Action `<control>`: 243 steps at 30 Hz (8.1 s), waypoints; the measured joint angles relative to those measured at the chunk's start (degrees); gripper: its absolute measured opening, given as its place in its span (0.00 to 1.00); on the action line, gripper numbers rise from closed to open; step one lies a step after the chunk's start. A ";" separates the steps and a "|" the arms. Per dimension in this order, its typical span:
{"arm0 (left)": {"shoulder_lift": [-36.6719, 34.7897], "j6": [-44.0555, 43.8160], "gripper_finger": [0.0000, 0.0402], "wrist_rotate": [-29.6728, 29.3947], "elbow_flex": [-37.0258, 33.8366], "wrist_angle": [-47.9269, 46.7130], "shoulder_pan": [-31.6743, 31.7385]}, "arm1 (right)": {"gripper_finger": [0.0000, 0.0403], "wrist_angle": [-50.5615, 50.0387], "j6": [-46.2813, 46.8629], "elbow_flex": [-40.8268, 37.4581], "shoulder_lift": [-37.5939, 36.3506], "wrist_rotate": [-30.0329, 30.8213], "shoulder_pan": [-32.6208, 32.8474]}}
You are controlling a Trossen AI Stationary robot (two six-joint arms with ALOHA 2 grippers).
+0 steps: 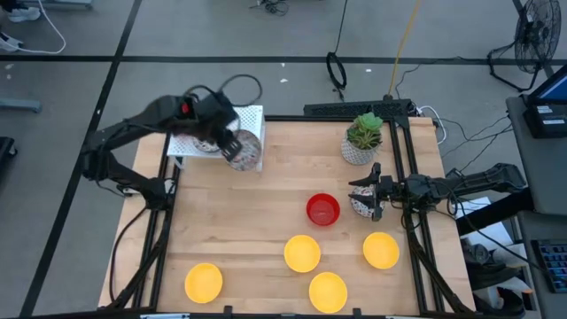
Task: Pick & Place Mini bowls
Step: Stack the black bowl on top of the black bowl on the shelf, then put the yellow bowl on the shelf
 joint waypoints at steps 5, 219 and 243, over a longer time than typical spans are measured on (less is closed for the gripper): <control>-0.03 -0.58 0.07 -2.66 2.11 -12.92 5.15 | 0.43 0.01 0.00 0.01 0.00 -0.01 -0.01; 4.59 16.59 0.01 11.81 -20.16 26.55 -13.30 | 0.43 -1.68 3.39 0.00 -0.02 -0.02 0.00; 20.03 24.28 0.01 8.31 11.34 2.91 22.18 | 0.43 -1.68 3.39 0.02 0.00 -0.02 0.00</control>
